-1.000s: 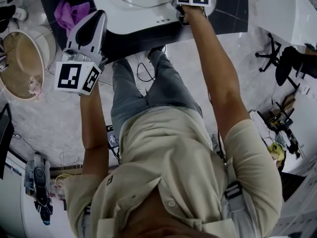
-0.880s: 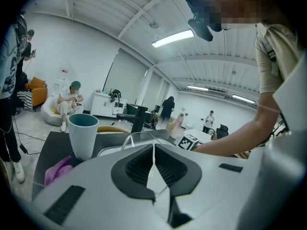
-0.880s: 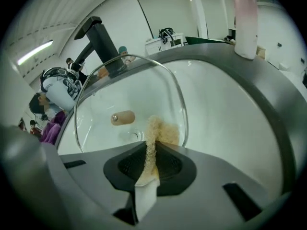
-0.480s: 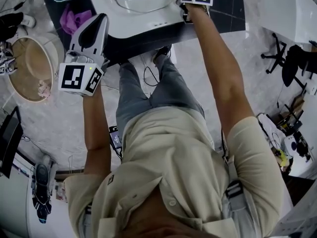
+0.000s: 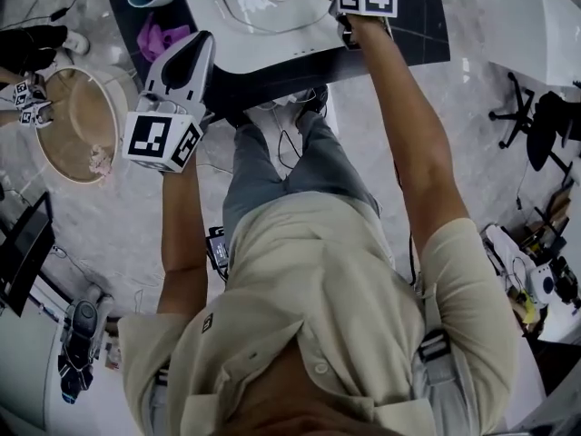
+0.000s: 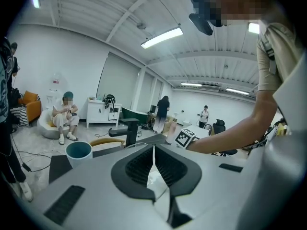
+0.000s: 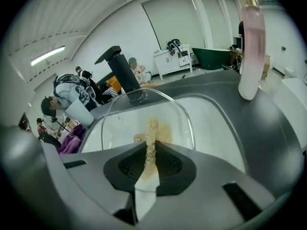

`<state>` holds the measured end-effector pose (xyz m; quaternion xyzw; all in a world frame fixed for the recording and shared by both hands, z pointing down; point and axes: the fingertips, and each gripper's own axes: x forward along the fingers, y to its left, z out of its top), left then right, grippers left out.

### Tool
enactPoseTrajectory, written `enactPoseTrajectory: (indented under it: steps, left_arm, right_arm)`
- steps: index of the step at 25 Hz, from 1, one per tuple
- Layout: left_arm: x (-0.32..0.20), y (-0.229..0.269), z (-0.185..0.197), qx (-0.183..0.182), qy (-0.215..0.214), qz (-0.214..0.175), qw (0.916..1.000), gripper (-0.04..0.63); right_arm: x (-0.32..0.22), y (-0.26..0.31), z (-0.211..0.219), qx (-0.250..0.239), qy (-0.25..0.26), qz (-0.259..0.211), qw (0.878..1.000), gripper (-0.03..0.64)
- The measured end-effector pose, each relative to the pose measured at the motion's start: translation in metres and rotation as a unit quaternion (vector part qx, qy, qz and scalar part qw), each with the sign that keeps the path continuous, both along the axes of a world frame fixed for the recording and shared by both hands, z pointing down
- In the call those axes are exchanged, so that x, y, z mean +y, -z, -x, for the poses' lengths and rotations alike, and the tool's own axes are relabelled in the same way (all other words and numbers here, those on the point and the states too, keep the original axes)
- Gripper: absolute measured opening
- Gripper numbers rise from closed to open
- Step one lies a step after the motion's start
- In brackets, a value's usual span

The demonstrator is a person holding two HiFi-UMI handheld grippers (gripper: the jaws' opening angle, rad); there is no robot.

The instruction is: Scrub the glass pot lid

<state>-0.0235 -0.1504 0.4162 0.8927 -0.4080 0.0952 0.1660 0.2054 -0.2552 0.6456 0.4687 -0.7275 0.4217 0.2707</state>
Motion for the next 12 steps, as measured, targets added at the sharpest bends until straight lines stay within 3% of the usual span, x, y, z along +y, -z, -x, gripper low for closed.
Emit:
enactPoseTrajectory:
  steps: [7,12]
  left_arm:
    - [0.018,0.026,-0.003,-0.011,-0.009,-0.005,0.9999,0.015]
    - [0.024,0.047,0.010,-0.019,-0.003,-0.020,0.9996,0.015]
  right_arm:
    - [0.009,0.077,0.007,-0.013,0.028,-0.067,0.997,0.043]
    - [0.012,0.149,0.011,-0.024,0.050,-0.137,0.989,0.043]
